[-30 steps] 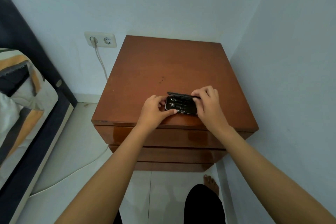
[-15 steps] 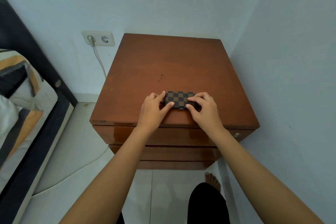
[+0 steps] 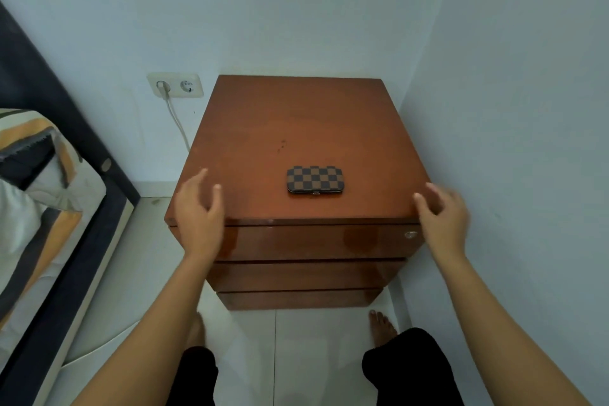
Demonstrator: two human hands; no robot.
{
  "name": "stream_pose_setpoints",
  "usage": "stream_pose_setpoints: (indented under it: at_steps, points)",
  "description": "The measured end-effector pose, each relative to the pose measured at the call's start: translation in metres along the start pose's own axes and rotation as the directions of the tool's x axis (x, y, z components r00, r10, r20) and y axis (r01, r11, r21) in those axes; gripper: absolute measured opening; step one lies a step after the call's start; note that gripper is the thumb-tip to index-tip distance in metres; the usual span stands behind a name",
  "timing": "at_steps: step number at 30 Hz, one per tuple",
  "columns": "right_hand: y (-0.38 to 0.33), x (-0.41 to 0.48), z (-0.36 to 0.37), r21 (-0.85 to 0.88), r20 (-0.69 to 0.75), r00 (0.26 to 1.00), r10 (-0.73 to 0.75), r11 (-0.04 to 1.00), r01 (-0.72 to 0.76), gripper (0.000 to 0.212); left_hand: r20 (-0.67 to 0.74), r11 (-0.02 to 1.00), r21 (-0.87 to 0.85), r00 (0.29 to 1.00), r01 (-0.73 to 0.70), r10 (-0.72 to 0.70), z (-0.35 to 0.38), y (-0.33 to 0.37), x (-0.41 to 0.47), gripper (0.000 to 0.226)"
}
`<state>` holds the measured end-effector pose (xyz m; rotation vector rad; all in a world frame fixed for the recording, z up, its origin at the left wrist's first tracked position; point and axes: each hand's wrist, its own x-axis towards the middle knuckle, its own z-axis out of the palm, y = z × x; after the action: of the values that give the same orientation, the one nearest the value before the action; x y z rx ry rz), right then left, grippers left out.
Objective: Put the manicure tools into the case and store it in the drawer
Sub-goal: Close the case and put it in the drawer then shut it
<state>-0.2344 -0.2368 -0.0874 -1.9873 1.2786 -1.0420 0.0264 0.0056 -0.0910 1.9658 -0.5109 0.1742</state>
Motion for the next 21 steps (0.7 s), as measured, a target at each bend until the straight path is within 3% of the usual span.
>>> stream_pose_setpoints:
  at_steps: [3,6,9,12,16,21]
  points:
    - [0.026,-0.008,-0.020,0.073,-0.059,0.982,0.180,0.982,-0.176,0.041,-0.189,0.974,-0.007,0.957,0.224,-0.222,-0.020,-0.018,-0.006,0.045]
    - [0.038,-0.018,-0.026,0.162,-0.010,0.944,0.329,0.932,-0.323,0.047,-0.164,0.924,-0.098,0.910,0.370,-0.381,-0.024,-0.035,-0.016,0.049]
    - [0.042,-0.023,-0.020,0.220,0.088,0.922,0.376,0.896,-0.386,0.049,-0.088,0.914,-0.119,0.913,0.387,-0.398,-0.015,-0.042,-0.025,0.033]
    - [0.045,-0.029,-0.012,0.210,0.161,0.926,0.343,0.904,-0.371,0.044,-0.093,0.901,-0.161,0.903,0.403,-0.420,-0.009,-0.047,-0.028,0.042]
    - [0.042,-0.034,-0.009,0.237,0.112,0.907,0.406,0.875,-0.421,0.050,-0.123,0.886,-0.137,0.880,0.443,-0.459,-0.013,-0.054,-0.029,0.049]
    - [0.038,-0.052,-0.019,0.256,0.067,0.907,0.416,0.871,-0.418,0.044,-0.144,0.885,-0.157,0.877,0.438,-0.459,-0.028,-0.051,-0.045,0.040]
